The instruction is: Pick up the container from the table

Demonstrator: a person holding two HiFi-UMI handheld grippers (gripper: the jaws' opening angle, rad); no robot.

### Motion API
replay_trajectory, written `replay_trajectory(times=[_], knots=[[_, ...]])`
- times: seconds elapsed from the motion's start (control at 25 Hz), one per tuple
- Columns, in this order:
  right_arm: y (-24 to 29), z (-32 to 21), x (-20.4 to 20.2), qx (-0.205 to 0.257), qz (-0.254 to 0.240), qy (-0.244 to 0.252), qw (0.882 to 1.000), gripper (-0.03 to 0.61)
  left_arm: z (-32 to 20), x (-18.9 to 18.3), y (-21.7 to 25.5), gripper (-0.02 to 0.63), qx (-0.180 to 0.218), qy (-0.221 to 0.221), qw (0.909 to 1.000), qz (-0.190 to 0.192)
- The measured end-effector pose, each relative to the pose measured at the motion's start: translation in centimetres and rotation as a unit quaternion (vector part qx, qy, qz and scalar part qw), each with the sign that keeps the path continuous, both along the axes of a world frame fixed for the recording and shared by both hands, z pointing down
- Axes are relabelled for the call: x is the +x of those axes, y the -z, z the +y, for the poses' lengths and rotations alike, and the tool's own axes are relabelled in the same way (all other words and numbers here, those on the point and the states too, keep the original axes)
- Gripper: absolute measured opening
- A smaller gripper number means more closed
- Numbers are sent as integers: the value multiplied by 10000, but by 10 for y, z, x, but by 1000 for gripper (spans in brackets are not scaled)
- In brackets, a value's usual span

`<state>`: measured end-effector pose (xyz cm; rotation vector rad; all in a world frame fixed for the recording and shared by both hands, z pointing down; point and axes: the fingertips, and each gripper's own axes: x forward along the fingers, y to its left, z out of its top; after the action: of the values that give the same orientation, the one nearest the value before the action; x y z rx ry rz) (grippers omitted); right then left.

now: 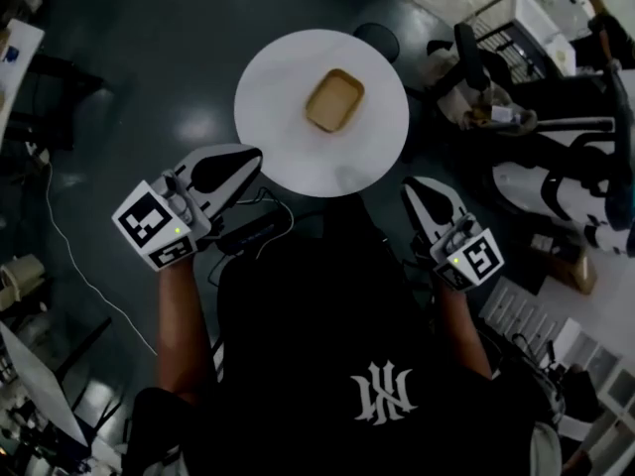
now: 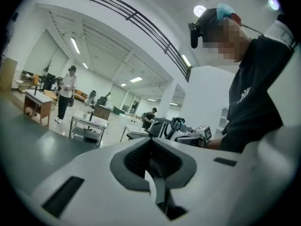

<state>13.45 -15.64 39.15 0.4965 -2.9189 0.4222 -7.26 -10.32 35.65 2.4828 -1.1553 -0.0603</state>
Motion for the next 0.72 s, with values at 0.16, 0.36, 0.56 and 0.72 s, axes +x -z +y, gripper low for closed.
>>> replay_trajectory(times=[0.16,0.36,0.56,0.72], knots=[[2,-42,-15,-8,-86,790,9968,40,-22,-6,-7,3,-196,654,9977,20],[0,-93,-10,-49,-47,1315,9913,40,-45,-7,-17,3,-517,1446,9881,-12],[-21,-145,-10,-237,484,1468,9877,40,-60,-5,-28,3,-815,1975,9769,81],[-45,-172,-24,-304,858,1838,9787,41,-69,-6,-53,4,-1203,2273,9661,245]])
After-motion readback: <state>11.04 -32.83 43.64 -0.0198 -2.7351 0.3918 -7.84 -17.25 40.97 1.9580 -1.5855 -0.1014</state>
